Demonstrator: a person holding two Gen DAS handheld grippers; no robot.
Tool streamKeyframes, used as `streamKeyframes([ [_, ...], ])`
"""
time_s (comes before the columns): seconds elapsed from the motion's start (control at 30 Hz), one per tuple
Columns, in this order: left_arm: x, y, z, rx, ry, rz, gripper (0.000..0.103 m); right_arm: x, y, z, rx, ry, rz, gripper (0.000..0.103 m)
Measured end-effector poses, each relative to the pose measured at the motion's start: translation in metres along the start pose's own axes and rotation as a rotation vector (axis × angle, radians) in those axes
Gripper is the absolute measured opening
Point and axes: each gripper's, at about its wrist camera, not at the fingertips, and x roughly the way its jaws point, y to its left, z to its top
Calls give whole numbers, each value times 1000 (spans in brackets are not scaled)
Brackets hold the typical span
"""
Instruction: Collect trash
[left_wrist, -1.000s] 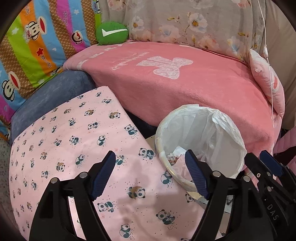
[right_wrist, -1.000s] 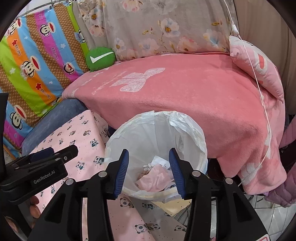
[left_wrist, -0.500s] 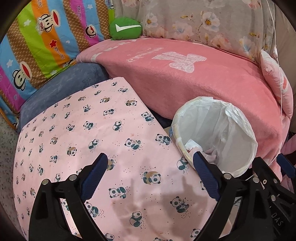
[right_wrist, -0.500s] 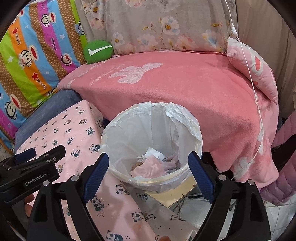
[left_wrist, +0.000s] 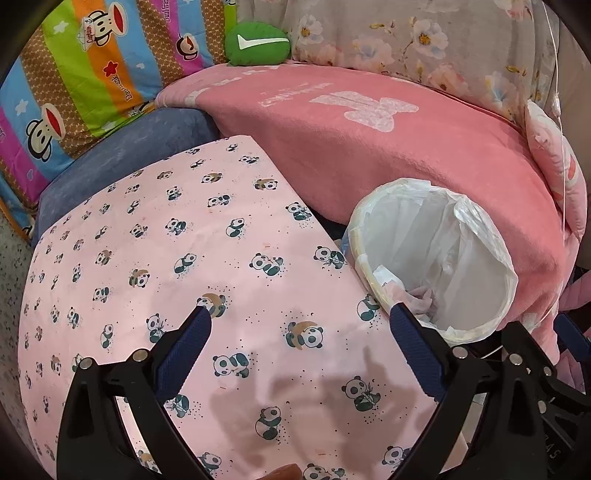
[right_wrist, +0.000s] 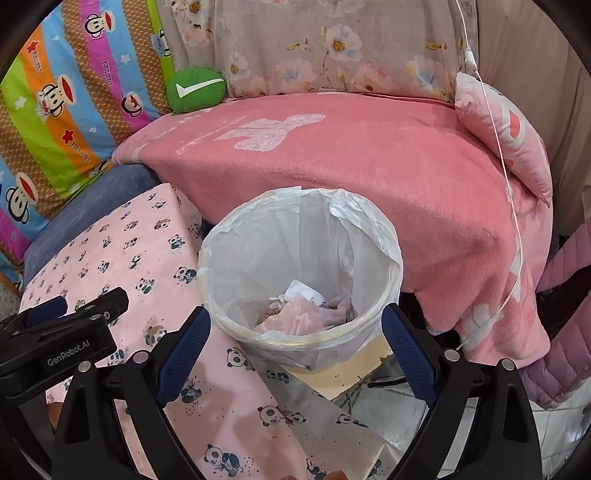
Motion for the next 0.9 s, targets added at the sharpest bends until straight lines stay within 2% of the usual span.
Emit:
streamKeyframes([
  [0.27, -3, -5, 0, 24, -29, 2, 94, 1, -3, -2, 2, 9, -19, 92],
  [0.43, -2, -9, -1, 31, -15, -25, 96, 2, -6, -3, 4, 12, -26, 92],
  [0.6, 1, -10, -4, 20, 11, -15, 96, 2, -8, -3, 9, 18, -34, 92],
  [0.9, 1, -11, -7, 12, 9, -11, 96, 2, -12, -4, 11, 27, -39, 92],
])
